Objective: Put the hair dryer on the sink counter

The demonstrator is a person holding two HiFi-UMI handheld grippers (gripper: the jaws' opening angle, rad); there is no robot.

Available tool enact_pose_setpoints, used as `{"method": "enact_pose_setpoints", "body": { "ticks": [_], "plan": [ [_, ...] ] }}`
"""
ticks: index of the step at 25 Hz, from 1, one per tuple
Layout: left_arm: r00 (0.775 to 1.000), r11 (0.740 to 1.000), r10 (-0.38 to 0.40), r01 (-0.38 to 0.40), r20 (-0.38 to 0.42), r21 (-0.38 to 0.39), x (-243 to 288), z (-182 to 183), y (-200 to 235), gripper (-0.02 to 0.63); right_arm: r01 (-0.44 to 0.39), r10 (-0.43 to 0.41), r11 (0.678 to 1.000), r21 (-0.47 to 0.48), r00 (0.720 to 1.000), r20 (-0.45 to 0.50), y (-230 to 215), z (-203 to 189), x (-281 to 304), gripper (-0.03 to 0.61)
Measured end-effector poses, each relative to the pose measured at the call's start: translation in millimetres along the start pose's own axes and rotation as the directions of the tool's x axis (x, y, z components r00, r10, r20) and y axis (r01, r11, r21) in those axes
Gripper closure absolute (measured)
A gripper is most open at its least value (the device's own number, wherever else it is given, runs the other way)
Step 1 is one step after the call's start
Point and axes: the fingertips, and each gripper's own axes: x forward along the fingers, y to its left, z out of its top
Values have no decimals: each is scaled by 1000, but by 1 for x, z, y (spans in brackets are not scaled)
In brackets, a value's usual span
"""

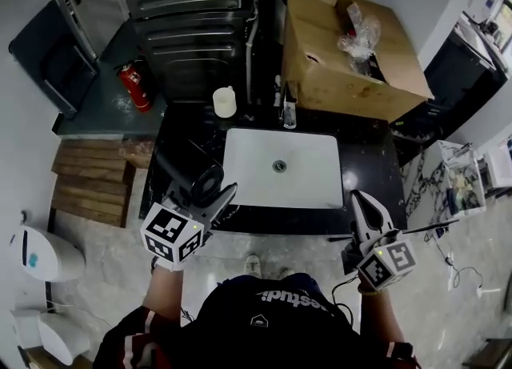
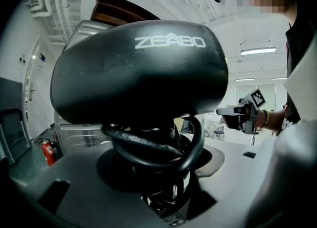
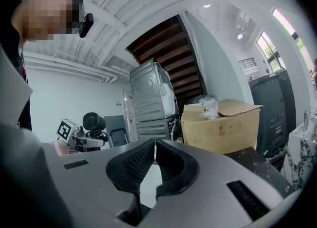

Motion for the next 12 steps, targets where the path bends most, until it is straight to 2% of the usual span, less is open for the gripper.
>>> {"method": "enact_pose_setpoints", "body": {
  "ticks": [5,12],
  "plan": [
    [995,999,34,-36,-89,-19,11,-20,11,341,-32,32,999,17,999,0,-18,3,17,537],
    [972,993,83,-99,-220,-62,23,-62,24,341,-94,94,996,7,996,5,-33,8,36,537]
  ]
}}
